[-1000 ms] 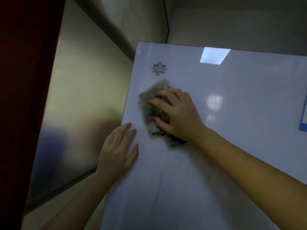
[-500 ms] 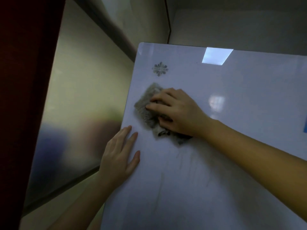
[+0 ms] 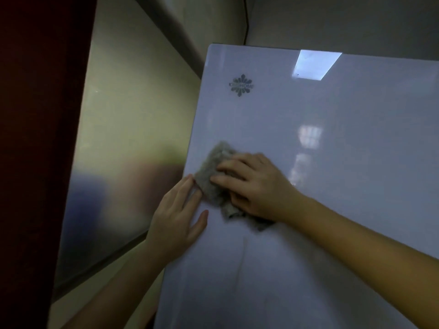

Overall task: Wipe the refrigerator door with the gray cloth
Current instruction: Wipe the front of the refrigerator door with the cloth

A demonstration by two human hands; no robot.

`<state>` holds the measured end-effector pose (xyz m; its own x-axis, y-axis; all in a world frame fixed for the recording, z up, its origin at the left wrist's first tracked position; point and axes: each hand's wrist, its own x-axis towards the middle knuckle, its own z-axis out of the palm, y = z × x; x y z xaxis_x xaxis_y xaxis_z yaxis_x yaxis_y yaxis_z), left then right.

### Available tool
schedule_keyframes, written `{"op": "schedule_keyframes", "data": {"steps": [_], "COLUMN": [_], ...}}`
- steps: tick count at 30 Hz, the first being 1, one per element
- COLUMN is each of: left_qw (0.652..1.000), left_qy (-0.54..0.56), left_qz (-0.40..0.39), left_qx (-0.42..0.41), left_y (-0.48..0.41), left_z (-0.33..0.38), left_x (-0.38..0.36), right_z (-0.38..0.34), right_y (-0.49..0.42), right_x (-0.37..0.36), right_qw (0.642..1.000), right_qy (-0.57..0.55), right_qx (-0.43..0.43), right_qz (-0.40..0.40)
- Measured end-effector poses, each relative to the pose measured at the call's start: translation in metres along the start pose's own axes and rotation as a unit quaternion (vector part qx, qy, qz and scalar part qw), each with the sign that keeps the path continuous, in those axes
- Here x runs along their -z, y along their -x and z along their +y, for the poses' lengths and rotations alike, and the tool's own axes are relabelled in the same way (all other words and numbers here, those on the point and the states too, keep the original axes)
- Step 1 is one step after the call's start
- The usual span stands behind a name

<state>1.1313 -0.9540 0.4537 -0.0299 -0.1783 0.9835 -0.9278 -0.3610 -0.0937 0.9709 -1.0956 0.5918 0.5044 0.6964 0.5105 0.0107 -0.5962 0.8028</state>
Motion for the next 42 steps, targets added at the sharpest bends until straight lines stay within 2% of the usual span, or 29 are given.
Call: {"op": "schedule_keyframes", "data": {"steps": [3, 5, 7, 9, 11, 14, 16, 18, 23, 25, 27, 31, 35, 37, 39, 42], "left_qw": [1.000, 1.000, 1.000, 0.999, 0.999, 0.999, 0.999, 0.998, 0.995, 0.995, 0.996, 0.998, 0.999, 0.998, 0.998, 0.999], "left_qy": [0.007, 0.013, 0.019, 0.024, 0.030, 0.039, 0.040, 0.044, 0.058, 0.054, 0.055, 0.051, 0.043, 0.046, 0.049, 0.033], "left_qz": [-0.006, -0.011, -0.020, -0.027, -0.030, -0.019, -0.024, -0.036, -0.050, -0.055, -0.049, -0.033, -0.029, -0.030, -0.035, -0.028], "left_qx": [0.001, 0.009, 0.014, 0.019, 0.023, 0.015, 0.017, 0.032, 0.057, 0.057, 0.054, 0.020, 0.007, 0.000, -0.007, 0.001], "left_y": [0.001, 0.001, 0.001, 0.001, 0.001, 0.000, 0.000, -0.001, -0.001, 0.001, 0.001, 0.000, -0.007, -0.010, -0.015, -0.023], "left_z": [-0.001, 0.001, 0.001, 0.002, 0.003, 0.004, 0.007, 0.010, 0.015, 0.016, 0.018, 0.024, 0.027, 0.030, 0.033, 0.037], "left_x": [0.002, 0.003, 0.003, 0.003, 0.003, 0.006, 0.008, 0.009, 0.008, 0.008, 0.008, 0.005, 0.003, 0.002, 0.000, -0.003], "right_z": [0.002, 0.016, 0.028, 0.022, 0.001, -0.036, -0.044, -0.034, 0.005, 0.000, -0.013, -0.044, -0.048, -0.030, -0.005, 0.026], "right_y": [0.014, 0.013, 0.009, 0.011, 0.023, 0.050, 0.058, 0.059, 0.054, 0.053, 0.058, 0.083, 0.101, 0.101, 0.098, 0.092], "right_x": [0.010, 0.021, 0.033, 0.032, 0.023, 0.010, 0.014, 0.023, 0.050, 0.048, 0.041, 0.026, 0.030, 0.040, 0.056, 0.078], "right_qw": [1.000, 0.994, 0.974, 0.956, 0.967, 0.994, 0.997, 0.994, 0.956, 0.951, 0.966, 0.993, 0.996, 0.993, 0.980, 0.939], "right_qy": [0.006, 0.027, 0.041, 0.036, 0.029, 0.015, 0.017, 0.036, 0.079, 0.073, 0.065, 0.036, 0.043, 0.061, 0.083, 0.098], "right_qx": [-0.025, -0.105, -0.210, -0.274, -0.244, -0.104, -0.076, -0.106, -0.275, -0.295, -0.251, -0.106, -0.066, -0.100, -0.178, -0.318], "right_qz": [0.003, 0.035, 0.074, 0.092, 0.066, -0.003, -0.022, -0.007, 0.056, 0.053, 0.019, -0.049, -0.044, -0.028, 0.016, 0.086]}}
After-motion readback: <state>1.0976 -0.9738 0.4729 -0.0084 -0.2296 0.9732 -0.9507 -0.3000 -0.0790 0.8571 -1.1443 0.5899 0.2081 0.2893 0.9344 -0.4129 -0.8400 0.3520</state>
